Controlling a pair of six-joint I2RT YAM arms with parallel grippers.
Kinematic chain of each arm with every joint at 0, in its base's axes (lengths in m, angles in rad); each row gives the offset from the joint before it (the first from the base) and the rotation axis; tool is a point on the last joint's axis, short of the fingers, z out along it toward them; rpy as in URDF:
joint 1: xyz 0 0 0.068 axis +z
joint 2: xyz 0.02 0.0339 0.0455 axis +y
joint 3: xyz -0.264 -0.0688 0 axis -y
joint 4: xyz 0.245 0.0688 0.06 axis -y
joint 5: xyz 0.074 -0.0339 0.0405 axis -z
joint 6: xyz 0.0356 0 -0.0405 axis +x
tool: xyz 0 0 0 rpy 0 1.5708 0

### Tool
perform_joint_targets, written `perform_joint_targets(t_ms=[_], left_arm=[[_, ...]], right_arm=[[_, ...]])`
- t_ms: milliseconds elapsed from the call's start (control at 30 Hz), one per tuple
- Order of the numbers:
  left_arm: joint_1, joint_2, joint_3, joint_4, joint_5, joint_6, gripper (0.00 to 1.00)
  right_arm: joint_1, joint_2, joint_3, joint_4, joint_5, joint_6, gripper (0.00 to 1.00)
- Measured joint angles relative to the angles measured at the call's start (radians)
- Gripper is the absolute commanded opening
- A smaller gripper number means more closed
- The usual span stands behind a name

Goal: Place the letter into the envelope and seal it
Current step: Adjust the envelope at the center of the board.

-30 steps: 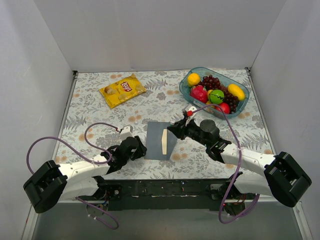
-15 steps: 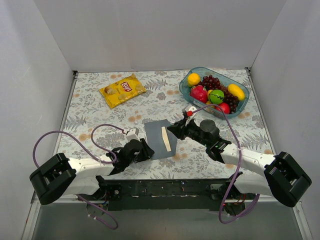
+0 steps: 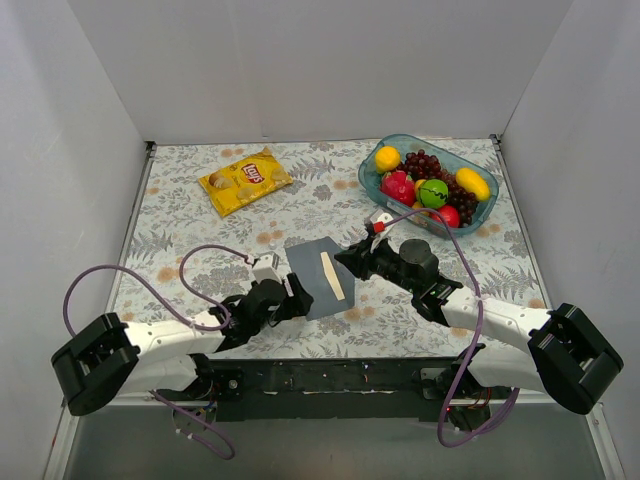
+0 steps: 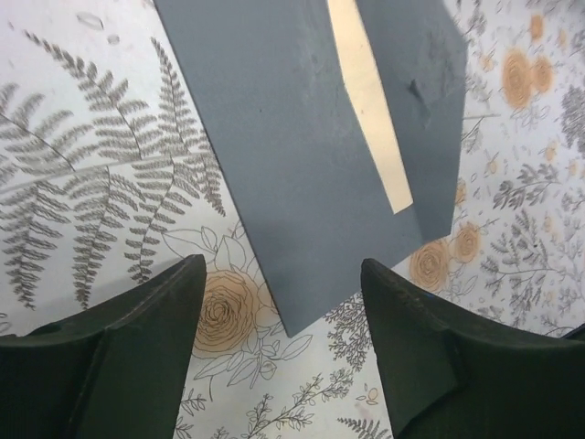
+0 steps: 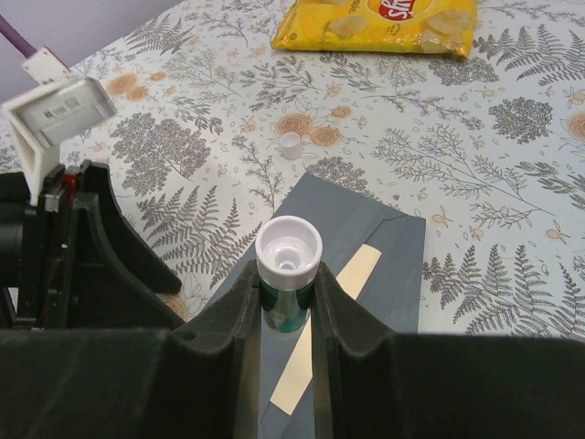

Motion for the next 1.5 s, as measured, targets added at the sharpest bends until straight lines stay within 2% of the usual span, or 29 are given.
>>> perform_joint_targets(t_ms=[100,233,400,633,900,1100,1500], left_arm=[[0.013,-0.072,-0.015,0.025,-0.034,0.089,0.73],[0.07,-0.187,-0.117,0.241,0.005,0.257,0.74],[0.135,-0.2,-0.235,0.503,0.076,0.472,0.76],[0.17,-0.093,-0.255,0.757,0.193,0.669,0.79],[0.221,0.153,-0.256,1.088,0.303,0.745,0.79],[0.234,0.306,-0.257,1.128,0.43,0.79,0.86],[0.234,0.303,-0.257,1.168,0.489,0.891,0.89]], right_arm=[[0.0,0.0,0.0,-0.005,0.0,0.0,0.01],[0.0,-0.001,0.0,-0.007,-0.001,0.0,0.01],[-0.001,-0.002,0.0,-0.011,-0.001,-0.001,0.01],[-0.001,-0.002,0.0,-0.011,-0.011,-0.001,0.01],[-0.005,-0.001,0.0,-0.011,-0.015,-0.001,0.01],[-0.013,0.008,0.0,-0.011,-0.019,-0.001,0.01],[-0.027,0.029,0.0,-0.01,-0.026,0.003,0.01]])
